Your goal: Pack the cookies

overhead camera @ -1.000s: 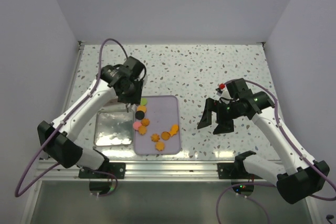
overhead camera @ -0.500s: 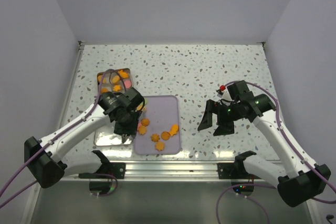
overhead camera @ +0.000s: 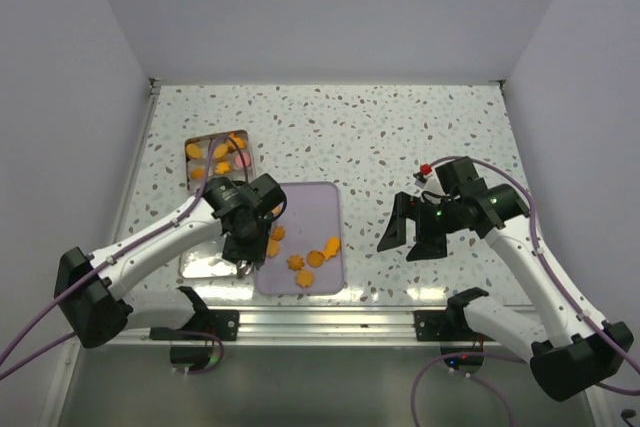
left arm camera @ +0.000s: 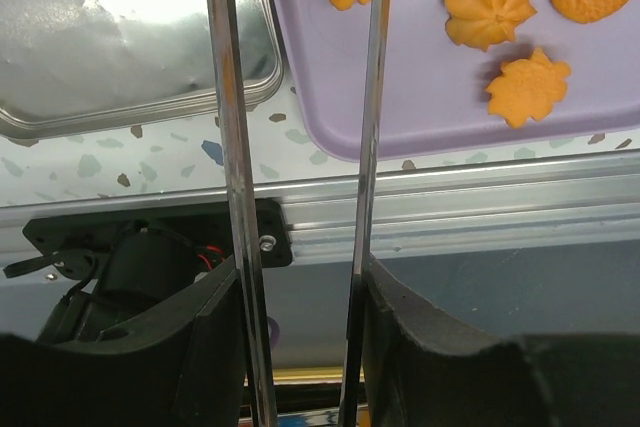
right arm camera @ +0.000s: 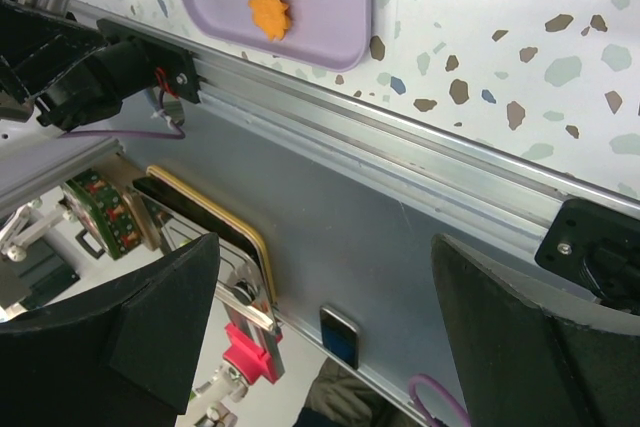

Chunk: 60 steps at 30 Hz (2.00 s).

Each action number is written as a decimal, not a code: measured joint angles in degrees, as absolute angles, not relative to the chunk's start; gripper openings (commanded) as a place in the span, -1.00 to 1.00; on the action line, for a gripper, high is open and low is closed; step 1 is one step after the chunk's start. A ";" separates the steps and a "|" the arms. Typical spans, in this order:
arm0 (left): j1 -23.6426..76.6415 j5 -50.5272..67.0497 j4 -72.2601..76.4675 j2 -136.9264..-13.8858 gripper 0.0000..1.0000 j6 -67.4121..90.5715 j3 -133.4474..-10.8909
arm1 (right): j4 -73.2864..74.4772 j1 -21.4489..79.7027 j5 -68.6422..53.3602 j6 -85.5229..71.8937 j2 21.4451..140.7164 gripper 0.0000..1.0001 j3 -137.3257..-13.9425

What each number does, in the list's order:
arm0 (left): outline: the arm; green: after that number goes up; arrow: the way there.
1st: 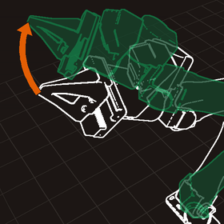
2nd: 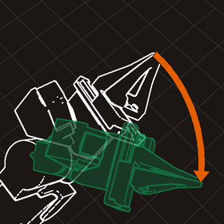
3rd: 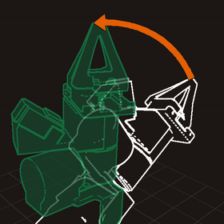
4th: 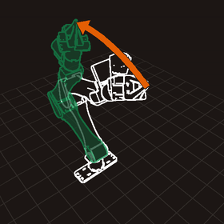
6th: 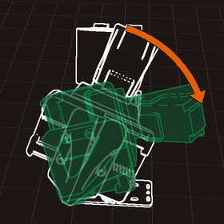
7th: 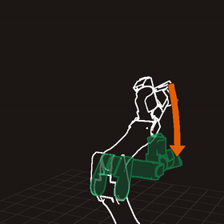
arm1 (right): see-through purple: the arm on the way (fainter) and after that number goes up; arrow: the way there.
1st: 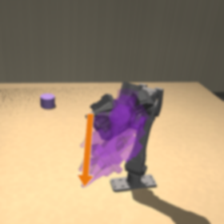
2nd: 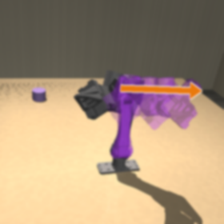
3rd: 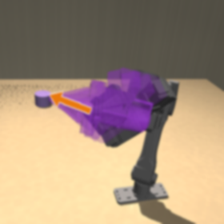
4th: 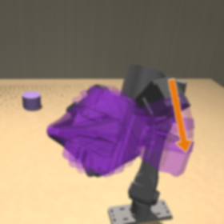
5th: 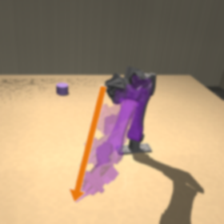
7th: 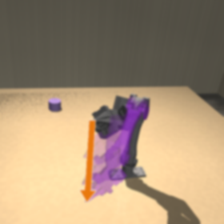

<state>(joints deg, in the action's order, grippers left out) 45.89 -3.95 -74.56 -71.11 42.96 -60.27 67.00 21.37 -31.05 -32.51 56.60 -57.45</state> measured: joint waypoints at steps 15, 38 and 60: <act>45.91 -4.95 -73.93 -75.09 -0.19 42.94 -60.64 | 67.00 21.37 -31.07 -32.51 56.60 0.80 -57.45; 34.48 -8.80 -74.94 -75.46 -0.31 40.84 -78.04 | 66.74 22.28 -31.03 -32.49 58.04 0.80 -57.45; 4.10 -7.46 -73.73 -74.67 -0.20 26.44 -72.29 | 66.57 23.27 -30.98 -32.32 60.03 0.80 -58.17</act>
<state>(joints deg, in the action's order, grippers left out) 4.10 -7.46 -73.73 -74.67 26.44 -72.29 66.57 23.27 -30.98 -32.32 60.03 -58.17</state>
